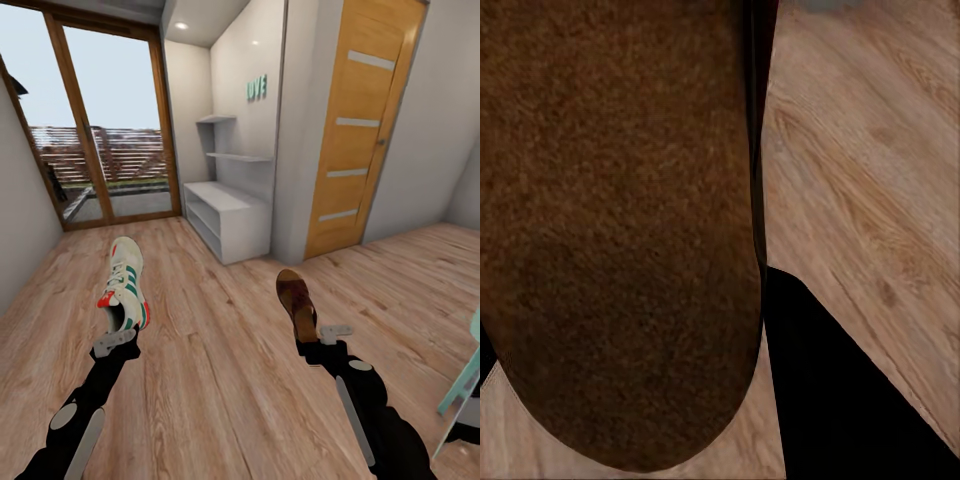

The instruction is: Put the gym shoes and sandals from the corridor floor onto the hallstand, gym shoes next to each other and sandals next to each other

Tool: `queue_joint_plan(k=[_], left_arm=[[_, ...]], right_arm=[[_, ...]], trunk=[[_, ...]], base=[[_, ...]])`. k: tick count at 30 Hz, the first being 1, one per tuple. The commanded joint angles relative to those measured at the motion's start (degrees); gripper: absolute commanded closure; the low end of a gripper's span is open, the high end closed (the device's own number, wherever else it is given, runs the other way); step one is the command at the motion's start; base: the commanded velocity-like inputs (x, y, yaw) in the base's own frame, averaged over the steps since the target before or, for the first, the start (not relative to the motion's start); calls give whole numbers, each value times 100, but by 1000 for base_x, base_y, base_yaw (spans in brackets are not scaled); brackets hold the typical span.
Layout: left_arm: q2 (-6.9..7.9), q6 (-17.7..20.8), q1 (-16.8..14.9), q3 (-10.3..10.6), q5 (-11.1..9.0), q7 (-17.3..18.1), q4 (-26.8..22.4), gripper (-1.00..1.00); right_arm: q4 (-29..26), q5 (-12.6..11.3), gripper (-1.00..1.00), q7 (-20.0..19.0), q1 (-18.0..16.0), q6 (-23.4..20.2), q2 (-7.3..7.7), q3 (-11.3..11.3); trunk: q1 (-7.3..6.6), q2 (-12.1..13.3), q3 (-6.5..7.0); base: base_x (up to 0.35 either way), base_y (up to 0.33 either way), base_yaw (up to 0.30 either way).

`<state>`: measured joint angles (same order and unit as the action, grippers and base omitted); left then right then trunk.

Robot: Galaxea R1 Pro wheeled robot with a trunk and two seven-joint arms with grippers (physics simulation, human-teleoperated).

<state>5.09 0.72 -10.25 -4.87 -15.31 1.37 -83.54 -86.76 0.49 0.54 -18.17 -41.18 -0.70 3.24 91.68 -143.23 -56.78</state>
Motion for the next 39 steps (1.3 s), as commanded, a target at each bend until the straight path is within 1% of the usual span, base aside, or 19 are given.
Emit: queue_joint_plan(k=[1,14,39], left_arm=[[1,7,-3,0,-59,21,-2,100],[1,8,-3,3,-61,21,-3,100],[1,7,-4,3,-68,21,1,100]], right_arm=[[-7,-14,100,17,-3,-30,0,1],[-7,-19,100,17,-3,-30,-1,1],[-7,-20,100,17,-3,-30,0,1]], trunk=[[2,-2,-6],[2,-2,-6],[2,-2,-6]], base=[[347,-154,292],[347,-150,292],[348,-94,292]])
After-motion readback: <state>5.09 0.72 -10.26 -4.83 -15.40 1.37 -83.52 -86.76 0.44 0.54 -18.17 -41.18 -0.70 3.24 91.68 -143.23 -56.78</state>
